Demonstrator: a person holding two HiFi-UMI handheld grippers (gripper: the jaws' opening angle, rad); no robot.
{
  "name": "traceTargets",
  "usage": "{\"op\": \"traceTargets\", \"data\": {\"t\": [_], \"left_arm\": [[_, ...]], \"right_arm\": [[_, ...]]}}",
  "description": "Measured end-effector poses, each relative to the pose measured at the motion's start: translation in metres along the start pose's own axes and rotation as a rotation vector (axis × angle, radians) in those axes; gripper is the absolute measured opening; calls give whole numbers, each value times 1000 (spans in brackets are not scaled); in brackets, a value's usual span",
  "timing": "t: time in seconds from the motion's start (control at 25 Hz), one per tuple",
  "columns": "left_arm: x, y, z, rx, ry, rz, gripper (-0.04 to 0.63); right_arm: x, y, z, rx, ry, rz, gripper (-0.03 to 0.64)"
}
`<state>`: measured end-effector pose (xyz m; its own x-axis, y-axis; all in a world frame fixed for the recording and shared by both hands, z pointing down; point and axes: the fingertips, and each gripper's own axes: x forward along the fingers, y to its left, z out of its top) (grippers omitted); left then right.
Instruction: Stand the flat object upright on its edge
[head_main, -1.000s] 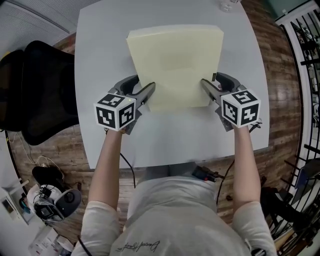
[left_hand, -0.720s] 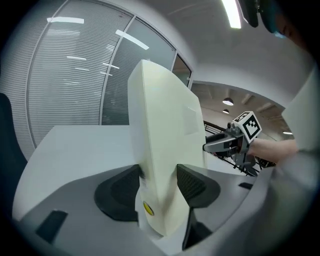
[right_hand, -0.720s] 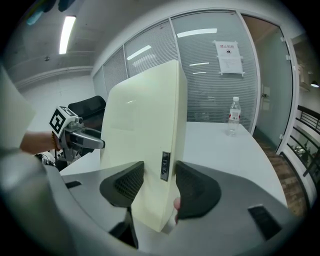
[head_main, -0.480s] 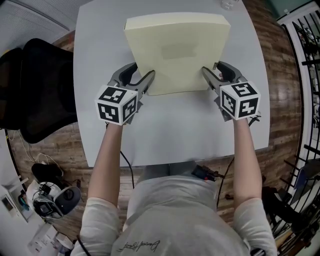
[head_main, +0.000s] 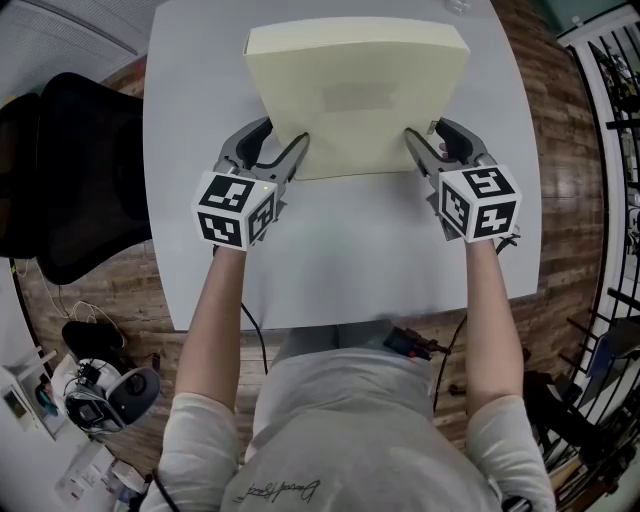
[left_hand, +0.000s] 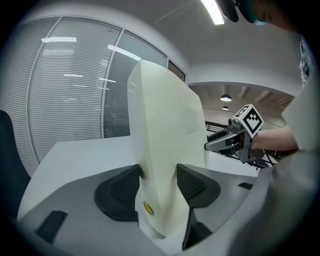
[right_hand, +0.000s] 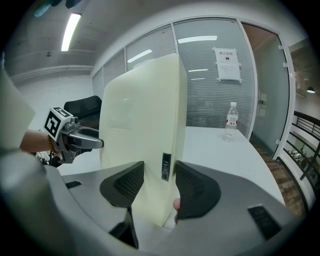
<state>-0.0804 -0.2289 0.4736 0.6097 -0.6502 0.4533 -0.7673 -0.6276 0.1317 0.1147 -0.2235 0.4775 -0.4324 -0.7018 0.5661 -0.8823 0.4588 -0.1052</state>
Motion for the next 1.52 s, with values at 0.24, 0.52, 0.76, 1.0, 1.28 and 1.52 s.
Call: {"op": "traceTargets", "data": {"t": [0.24, 0.52, 0.76, 1.0, 1.28, 1.52], "left_arm": [[-6, -4, -3, -1, -7, 13, 247], [-13, -11, -6, 9, 3, 19, 245], [-20, -19, -13, 27, 9, 23, 245], [-26, -27, -18, 50, 18, 25, 244], [-35, -40, -23, 71, 10, 36, 242], [-39, -45, -27, 77, 21, 27, 241]], "right_arm": [[-5, 4, -3, -3, -2, 5, 216], [-12, 8, -8, 0, 1, 11, 213], [-21, 14, -17, 0, 4, 18, 213], [-30, 18, -26, 1, 13, 22, 212], [-42, 21, -34, 0, 13, 25, 212], [-46, 23, -38, -2, 16, 25, 212]]}}
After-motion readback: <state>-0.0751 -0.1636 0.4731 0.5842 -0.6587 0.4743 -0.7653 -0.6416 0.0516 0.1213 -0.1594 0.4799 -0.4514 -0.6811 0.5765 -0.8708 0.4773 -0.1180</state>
